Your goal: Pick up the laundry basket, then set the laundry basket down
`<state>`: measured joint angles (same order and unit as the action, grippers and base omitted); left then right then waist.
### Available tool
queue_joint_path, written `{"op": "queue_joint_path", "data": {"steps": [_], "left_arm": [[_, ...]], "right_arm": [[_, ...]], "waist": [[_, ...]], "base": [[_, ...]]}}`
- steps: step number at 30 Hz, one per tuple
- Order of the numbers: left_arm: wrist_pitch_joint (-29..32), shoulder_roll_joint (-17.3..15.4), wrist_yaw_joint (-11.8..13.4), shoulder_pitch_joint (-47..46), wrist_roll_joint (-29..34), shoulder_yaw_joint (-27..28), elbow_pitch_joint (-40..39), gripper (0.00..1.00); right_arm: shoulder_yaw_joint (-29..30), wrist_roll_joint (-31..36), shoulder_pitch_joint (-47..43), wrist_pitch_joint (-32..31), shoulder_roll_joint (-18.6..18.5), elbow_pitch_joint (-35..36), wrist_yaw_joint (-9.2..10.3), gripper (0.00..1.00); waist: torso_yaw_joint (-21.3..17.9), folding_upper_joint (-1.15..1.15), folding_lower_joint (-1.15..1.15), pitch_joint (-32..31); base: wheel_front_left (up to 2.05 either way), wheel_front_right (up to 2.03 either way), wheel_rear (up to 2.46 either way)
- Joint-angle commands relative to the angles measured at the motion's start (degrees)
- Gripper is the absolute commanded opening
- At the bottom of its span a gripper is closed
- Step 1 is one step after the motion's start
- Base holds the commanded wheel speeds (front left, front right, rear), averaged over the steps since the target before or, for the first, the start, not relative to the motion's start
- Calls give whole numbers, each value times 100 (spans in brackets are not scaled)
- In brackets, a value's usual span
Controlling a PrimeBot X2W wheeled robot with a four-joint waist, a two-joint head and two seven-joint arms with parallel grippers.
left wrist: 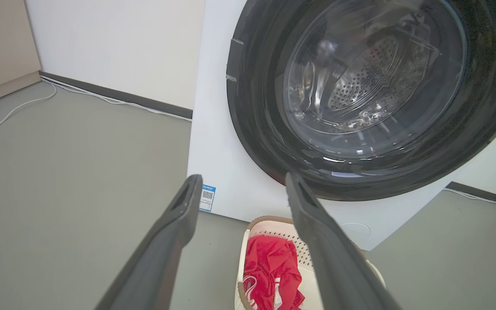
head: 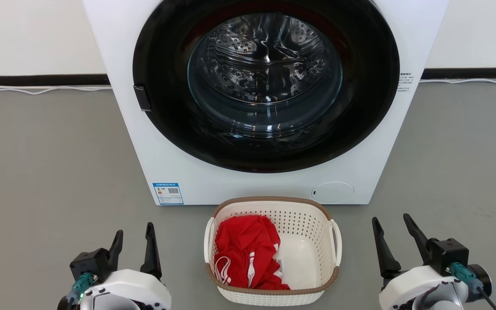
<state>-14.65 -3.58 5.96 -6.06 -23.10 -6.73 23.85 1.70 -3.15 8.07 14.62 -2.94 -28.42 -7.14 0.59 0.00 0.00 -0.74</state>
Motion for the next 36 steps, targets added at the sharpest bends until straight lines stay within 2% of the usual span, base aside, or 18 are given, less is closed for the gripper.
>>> {"op": "queue_joint_path", "data": {"steps": [1,5,6,12,16,21,36], "left_arm": [[-35,-36,-9,-78,100,204,-201,100],[-35,-23,-11,-19,167,243,-312,100],[3,7,-1,95,112,65,-133,0],[60,36,-27,251,-30,95,118,0],[131,37,-70,248,-256,139,76,0],[209,38,-124,243,-538,183,27,0],[455,42,-285,212,-1381,328,-110,0]], "right_arm": [[-125,-16,40,38,6,187,-35,100],[-105,-22,-16,38,6,241,-35,100],[16,-3,-99,-1,2,43,0,0],[53,-168,-260,-81,27,-192,5,0],[72,-460,-260,-159,26,-137,3,0],[69,-824,-272,-225,25,-57,2,0],[106,-1895,-273,-456,23,157,-3,0]], "waist": [[7,0,0,-17],[19,0,0,-64],[17,0,0,-64],[16,0,1,-64],[12,0,13,-71],[9,0,1,-54],[0,0,0,-33]], "base": [[0,0,0],[0,0,0],[0,0,0],[0,0,0],[0,0,0],[0,0,0],[0,0,0]]}}
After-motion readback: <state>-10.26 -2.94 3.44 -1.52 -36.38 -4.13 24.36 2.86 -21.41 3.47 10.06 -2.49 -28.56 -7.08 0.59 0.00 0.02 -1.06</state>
